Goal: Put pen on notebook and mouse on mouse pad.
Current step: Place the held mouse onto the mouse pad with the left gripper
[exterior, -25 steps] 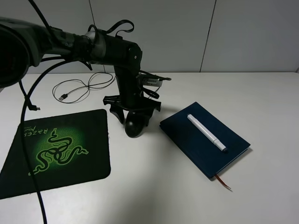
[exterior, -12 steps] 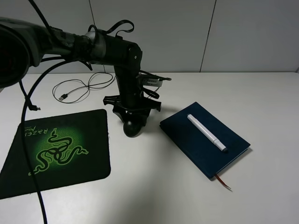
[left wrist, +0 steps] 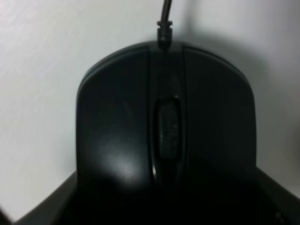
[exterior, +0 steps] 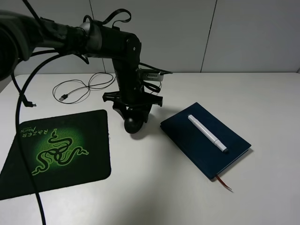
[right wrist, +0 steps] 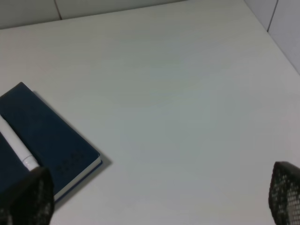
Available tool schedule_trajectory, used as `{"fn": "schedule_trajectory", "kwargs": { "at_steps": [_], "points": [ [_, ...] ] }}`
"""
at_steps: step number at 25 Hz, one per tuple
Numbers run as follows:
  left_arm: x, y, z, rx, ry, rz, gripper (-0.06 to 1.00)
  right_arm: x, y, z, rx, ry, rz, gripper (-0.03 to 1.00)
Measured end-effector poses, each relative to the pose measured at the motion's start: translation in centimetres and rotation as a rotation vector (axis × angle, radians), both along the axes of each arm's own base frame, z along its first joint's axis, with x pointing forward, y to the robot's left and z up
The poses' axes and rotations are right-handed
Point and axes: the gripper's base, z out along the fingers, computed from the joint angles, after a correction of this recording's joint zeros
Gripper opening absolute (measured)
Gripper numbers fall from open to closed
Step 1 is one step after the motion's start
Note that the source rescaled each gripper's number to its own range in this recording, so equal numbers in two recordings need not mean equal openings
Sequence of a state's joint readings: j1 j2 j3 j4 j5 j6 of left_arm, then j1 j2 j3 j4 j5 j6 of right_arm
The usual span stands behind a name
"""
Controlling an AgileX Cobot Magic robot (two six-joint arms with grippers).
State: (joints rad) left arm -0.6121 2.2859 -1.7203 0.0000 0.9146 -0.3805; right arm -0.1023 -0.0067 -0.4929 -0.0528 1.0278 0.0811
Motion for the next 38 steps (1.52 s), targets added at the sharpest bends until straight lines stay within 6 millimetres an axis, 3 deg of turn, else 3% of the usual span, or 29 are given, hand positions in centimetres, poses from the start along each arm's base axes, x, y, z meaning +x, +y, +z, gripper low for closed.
{"fn": "schedule_trajectory", "kwargs": {
  "at_steps": [17, 30, 34, 38],
  "points": [
    [-1.7, 1.5, 7.0, 0.046, 0.007, -0.151, 0.0, 0.0, 0.0, 0.0, 0.0, 0.0, 0.0, 1.0],
    [-2.4, 2.8, 10.5, 0.109, -0.038, -0.341, 0.0, 0.0, 0.0, 0.0, -0.001, 0.0, 0.0, 1.0],
    [-2.2, 3.7, 11.5, 0.101, -0.057, -0.347, 0.0, 0.0, 0.0, 0.0, -0.001, 0.0, 0.0, 1.0],
    [-2.4, 6.1, 12.7, 0.099, -0.066, -0.304, 0.0, 0.0, 0.0, 0.0, -0.001, 0.0, 0.0, 1.0]
  ]
}}
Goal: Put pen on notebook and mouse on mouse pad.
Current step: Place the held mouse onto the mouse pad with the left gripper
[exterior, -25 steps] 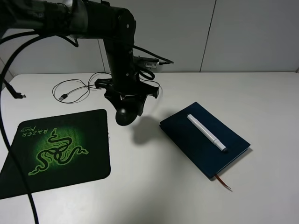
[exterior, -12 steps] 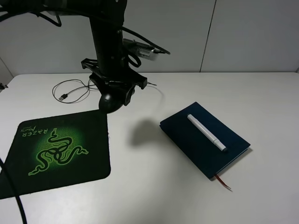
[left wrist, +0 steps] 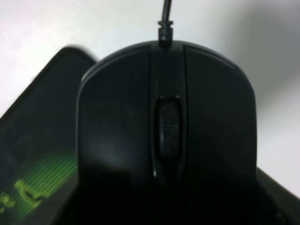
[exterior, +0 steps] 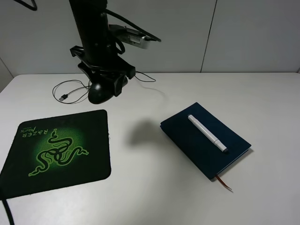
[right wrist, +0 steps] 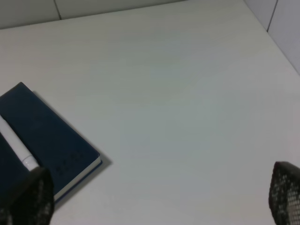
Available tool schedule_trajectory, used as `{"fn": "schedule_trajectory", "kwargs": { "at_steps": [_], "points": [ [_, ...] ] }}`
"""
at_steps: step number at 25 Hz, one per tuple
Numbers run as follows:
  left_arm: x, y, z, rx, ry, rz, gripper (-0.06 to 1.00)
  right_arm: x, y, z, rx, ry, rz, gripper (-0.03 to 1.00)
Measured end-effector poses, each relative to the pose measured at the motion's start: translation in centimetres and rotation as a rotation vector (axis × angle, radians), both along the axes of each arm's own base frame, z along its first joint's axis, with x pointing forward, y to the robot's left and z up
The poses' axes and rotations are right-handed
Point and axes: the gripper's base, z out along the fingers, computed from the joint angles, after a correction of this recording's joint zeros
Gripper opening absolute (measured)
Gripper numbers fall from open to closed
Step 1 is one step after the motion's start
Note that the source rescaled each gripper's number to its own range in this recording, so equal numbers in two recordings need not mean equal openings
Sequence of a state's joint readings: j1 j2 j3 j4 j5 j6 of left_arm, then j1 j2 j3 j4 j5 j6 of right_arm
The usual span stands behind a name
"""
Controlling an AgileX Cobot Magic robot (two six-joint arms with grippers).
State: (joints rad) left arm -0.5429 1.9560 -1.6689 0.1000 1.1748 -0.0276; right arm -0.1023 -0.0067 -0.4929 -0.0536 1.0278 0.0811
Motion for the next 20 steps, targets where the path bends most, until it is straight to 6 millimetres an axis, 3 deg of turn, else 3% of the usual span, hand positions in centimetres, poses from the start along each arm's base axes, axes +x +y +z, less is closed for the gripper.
{"fn": "schedule_trajectory", "kwargs": {
  "at_steps": [9, 20],
  "points": [
    [-2.8, 5.7, 0.3, 0.031, 0.054, 0.095, 0.0, 0.0, 0.0, 0.0, 0.0, 0.0, 0.0, 1.0],
    [-7.0, 7.6, -5.0, 0.014, 0.119, 0.106, 0.0, 0.0, 0.0, 0.0, 0.0, 0.0, 0.0, 1.0]
  ]
}}
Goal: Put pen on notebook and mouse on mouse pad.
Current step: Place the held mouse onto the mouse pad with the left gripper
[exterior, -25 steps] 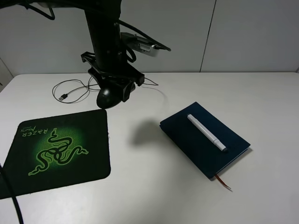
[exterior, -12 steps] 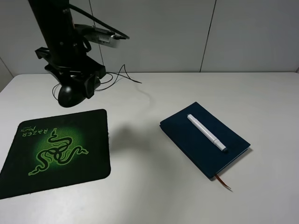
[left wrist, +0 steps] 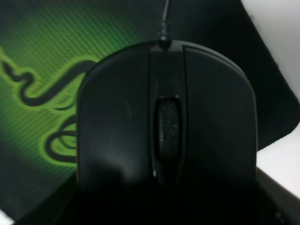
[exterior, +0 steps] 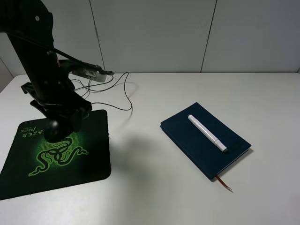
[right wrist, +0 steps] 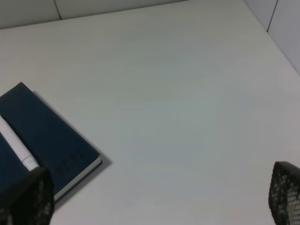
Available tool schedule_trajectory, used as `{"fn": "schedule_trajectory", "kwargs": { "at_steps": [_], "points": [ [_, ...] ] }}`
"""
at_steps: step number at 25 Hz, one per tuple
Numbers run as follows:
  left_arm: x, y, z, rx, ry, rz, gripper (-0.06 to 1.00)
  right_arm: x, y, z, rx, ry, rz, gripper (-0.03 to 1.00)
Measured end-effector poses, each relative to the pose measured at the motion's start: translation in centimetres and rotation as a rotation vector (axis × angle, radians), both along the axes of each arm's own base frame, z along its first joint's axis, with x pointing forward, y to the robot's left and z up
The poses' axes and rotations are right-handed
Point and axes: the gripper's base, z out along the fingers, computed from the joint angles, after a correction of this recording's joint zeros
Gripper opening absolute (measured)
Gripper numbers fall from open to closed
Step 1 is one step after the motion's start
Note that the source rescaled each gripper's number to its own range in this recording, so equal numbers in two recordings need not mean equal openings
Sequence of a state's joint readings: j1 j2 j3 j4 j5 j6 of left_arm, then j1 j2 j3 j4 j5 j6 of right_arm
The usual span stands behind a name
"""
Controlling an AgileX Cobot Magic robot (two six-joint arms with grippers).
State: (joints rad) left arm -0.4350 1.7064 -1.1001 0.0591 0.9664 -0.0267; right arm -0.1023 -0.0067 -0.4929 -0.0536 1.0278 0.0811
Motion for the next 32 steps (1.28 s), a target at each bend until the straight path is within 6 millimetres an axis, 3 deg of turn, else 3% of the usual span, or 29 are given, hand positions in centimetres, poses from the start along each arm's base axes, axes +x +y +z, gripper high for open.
{"fn": "schedule_trajectory", "kwargs": {
  "at_steps": [11, 21, 32],
  "points": [
    [-1.0, 1.1, -3.2, 0.018, -0.056, 0.038, 0.0, 0.0, 0.0, 0.0, 0.0, 0.0, 0.0, 1.0],
    [-0.2, 5.4, -4.7, 0.005, -0.088, 0.202, 0.0, 0.0, 0.0, 0.0, 0.0, 0.0, 0.0, 1.0],
    [0.6, 5.7, -8.0, 0.019, -0.039, 0.23, 0.0, 0.0, 0.0, 0.0, 0.0, 0.0, 0.0, 1.0]
  ]
}}
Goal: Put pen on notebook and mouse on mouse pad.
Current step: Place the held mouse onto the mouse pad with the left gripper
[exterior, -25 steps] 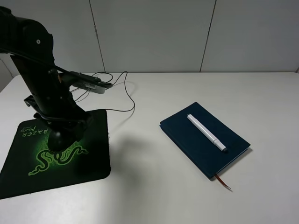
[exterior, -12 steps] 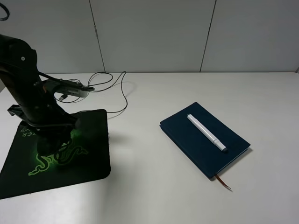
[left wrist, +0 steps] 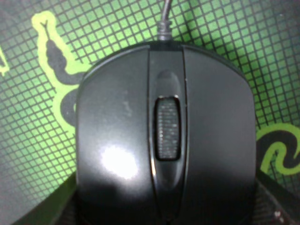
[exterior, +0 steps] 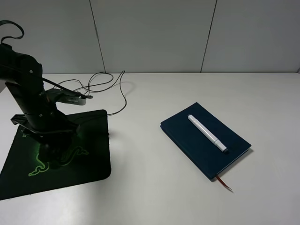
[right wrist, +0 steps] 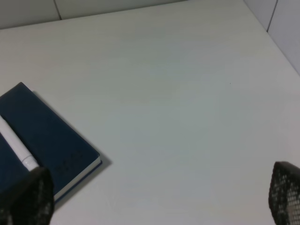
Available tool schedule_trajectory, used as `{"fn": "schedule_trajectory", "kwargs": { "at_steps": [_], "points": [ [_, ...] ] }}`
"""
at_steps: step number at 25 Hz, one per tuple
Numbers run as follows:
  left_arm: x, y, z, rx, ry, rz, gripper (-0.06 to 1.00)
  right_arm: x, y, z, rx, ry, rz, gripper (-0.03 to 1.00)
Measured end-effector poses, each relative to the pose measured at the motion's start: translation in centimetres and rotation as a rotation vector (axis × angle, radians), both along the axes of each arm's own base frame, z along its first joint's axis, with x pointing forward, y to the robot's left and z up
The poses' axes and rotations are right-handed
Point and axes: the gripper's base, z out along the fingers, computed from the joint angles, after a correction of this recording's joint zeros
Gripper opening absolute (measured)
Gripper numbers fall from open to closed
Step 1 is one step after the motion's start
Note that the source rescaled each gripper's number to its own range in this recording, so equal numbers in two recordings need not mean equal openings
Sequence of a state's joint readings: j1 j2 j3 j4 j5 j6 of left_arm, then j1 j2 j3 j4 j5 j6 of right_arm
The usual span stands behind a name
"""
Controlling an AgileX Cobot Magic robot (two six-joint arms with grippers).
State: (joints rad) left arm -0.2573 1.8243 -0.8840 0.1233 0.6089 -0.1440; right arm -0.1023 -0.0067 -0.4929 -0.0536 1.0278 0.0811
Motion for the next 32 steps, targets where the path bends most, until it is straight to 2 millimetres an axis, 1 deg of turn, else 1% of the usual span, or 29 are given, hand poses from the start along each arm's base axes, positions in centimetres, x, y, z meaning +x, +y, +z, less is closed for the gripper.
{"fn": "schedule_trajectory", "kwargs": {
  "at_steps": [13, 14, 15, 16, 18, 19, 20, 21, 23, 24, 29, 32],
  "points": [
    [0.06, 0.0, -0.12, 0.0, -0.003, -0.001, 0.0, 0.0, 0.0, 0.0, 0.0, 0.0, 0.0, 1.0],
    [0.06, 0.0, -0.12, 0.0, -0.003, -0.001, 0.01, 0.0, 0.0, 0.0, 0.0, 0.0, 0.0, 1.0],
    [0.08, 0.02, -0.11, 0.003, -0.004, -0.004, 0.05, 0.0, 0.0, 0.0, 0.0, 0.0, 0.0, 1.0],
    [0.09, 0.05, -0.11, 0.007, -0.005, -0.009, 0.14, 0.0, 0.0, 0.0, 0.0, 0.0, 0.0, 1.0],
    [0.12, 0.12, -0.1, 0.015, -0.007, -0.018, 0.41, 0.0, 0.0, 0.0, 0.0, 0.0, 0.0, 1.0],
    [0.12, 0.13, -0.1, 0.016, -0.008, -0.02, 0.61, 0.0, 0.0, 0.0, 0.0, 0.0, 0.0, 1.0],
    [0.13, 0.15, -0.1, 0.017, -0.008, -0.022, 0.76, 0.0, 0.0, 0.0, 0.0, 0.0, 0.0, 1.0],
    [0.13, 0.15, -0.1, 0.018, -0.008, -0.022, 0.85, 0.0, 0.0, 0.0, 0.0, 0.0, 0.0, 1.0],
    [0.13, 0.16, -0.1, 0.019, -0.009, -0.023, 0.93, 0.0, 0.0, 0.0, 0.0, 0.0, 0.0, 1.0],
    [0.13, 0.16, -0.1, 0.019, -0.009, -0.023, 0.96, 0.0, 0.0, 0.0, 0.0, 0.0, 0.0, 1.0],
    [0.12, 0.16, -0.07, 0.019, -0.008, -0.024, 0.99, 0.0, 0.0, 0.0, 0.0, 0.0, 0.0, 1.0],
    [0.0, 0.21, 0.48, 0.02, -0.013, -0.031, 1.0, 0.0, 0.0, 0.0, 0.0, 0.0, 0.0, 1.0]
  ]
}}
